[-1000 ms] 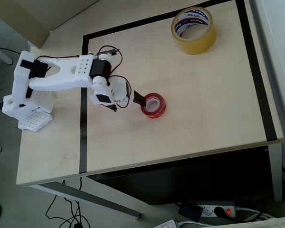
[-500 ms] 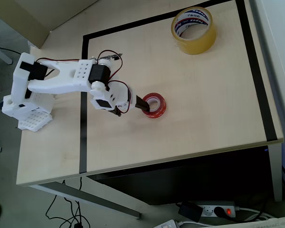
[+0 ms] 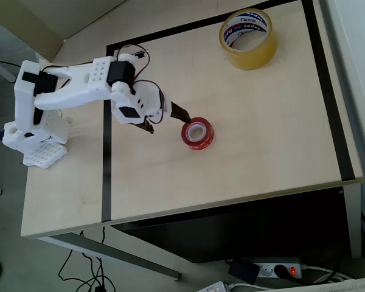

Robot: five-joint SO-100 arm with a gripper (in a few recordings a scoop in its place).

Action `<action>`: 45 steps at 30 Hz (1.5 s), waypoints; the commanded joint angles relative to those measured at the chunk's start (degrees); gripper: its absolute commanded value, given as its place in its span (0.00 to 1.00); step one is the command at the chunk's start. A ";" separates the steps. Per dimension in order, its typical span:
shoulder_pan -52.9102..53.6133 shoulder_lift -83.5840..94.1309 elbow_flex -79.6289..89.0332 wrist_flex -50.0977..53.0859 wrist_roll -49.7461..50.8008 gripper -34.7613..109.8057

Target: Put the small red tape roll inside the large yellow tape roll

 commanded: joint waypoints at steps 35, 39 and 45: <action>-3.43 7.73 -40.87 1.41 3.25 0.24; -8.61 2.29 -57.74 1.41 3.16 0.24; -16.17 -2.99 -61.79 -4.39 3.16 0.24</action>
